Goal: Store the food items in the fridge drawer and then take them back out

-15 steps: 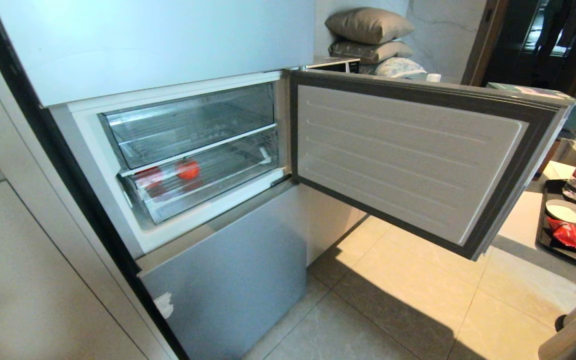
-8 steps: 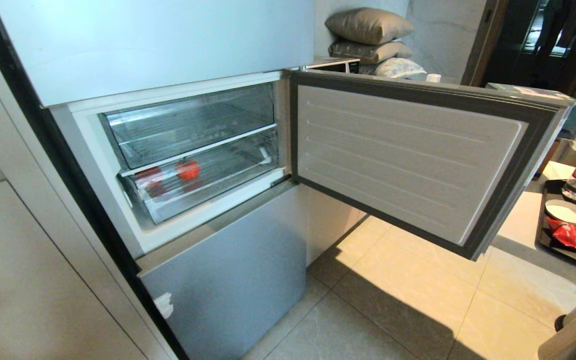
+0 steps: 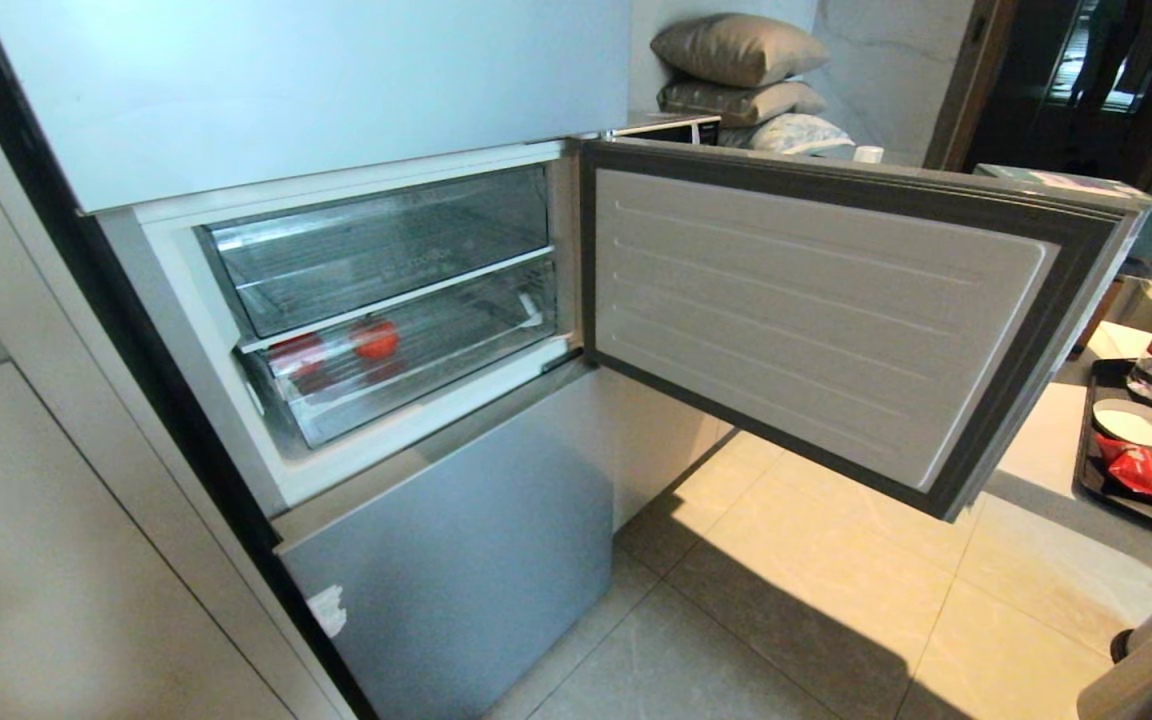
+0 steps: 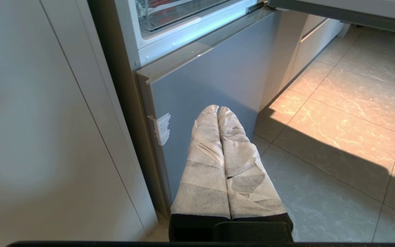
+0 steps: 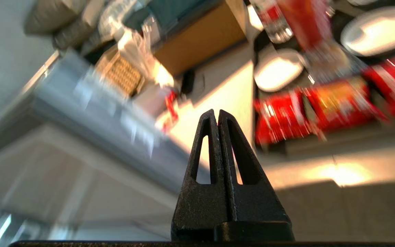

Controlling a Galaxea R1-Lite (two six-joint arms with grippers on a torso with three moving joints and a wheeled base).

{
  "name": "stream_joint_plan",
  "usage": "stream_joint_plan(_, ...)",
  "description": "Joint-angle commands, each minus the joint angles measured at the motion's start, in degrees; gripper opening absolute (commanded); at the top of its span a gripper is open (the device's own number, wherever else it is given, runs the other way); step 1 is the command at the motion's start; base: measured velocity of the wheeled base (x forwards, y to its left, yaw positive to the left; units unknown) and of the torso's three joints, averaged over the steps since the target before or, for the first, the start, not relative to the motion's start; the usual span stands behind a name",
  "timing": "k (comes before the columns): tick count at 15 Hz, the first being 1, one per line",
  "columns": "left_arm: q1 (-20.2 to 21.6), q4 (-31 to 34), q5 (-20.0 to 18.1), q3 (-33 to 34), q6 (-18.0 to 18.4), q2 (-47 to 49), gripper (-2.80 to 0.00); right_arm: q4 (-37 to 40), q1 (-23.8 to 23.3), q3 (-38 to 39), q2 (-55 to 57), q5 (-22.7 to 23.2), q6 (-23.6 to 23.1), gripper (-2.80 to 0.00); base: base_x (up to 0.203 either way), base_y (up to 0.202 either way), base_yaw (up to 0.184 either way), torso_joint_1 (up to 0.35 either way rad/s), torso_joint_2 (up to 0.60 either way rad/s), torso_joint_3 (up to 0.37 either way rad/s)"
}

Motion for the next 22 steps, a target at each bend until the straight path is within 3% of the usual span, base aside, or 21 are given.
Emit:
stream_joint_plan(1, 0.0, 0.0, 0.0, 0.1, 0.0, 0.0, -2.80, -6.2, -1.7, -4.2, 14.9, 2.8, 2.2, -2.80, 0.000, 0.000, 0.000, 0.000, 0.00, 0.000)
stream_joint_plan(4, 0.0, 0.0, 0.0, 0.1, 0.0, 0.0, -2.80, -7.9, -2.0, -14.1, 23.9, 9.1, 8.5, -2.80, 0.000, 0.000, 0.000, 0.000, 0.00, 0.000)
stream_joint_plan(6, 0.0, 0.0, 0.0, 0.1, 0.0, 0.0, -2.80, -8.1, -2.0, -19.0, 29.3, 13.3, 9.4, -2.80, 0.000, 0.000, 0.000, 0.000, 0.00, 0.000)
stream_joint_plan(11, 0.0, 0.0, 0.0, 0.1, 0.0, 0.0, -2.80, -6.7, -1.8, -30.8, 39.6, 29.3, 11.0, -2.80, 0.000, 0.000, 0.000, 0.000, 0.00, 0.000)
stream_joint_plan(13, 0.0, 0.0, 0.0, 0.1, 0.0, 0.0, -2.80, -5.6, -1.5, -32.6, 40.4, 36.0, 14.8, -2.80, 0.000, 0.000, 0.000, 0.000, 0.00, 0.000)
stream_joint_plan(15, 0.0, 0.0, 0.0, 0.1, 0.0, 0.0, -2.80, -5.4, -1.1, -33.8, 41.4, 39.1, 19.0, -2.80, 0.000, 0.000, 0.000, 0.000, 0.00, 0.000)
stream_joint_plan(17, 0.0, 0.0, 0.0, 0.1, 0.0, 0.0, -2.80, -5.4, -0.1, -34.0, 41.5, 39.8, 19.8, -2.80, 0.000, 0.000, 0.000, 0.000, 0.00, 0.000)
stream_joint_plan(22, 0.0, 0.0, 0.0, 0.1, 0.0, 0.0, -2.80, -1.3, 1.2, -33.7, 39.2, 48.8, 20.1, -2.80, 0.000, 0.000, 0.000, 0.000, 0.00, 0.000)
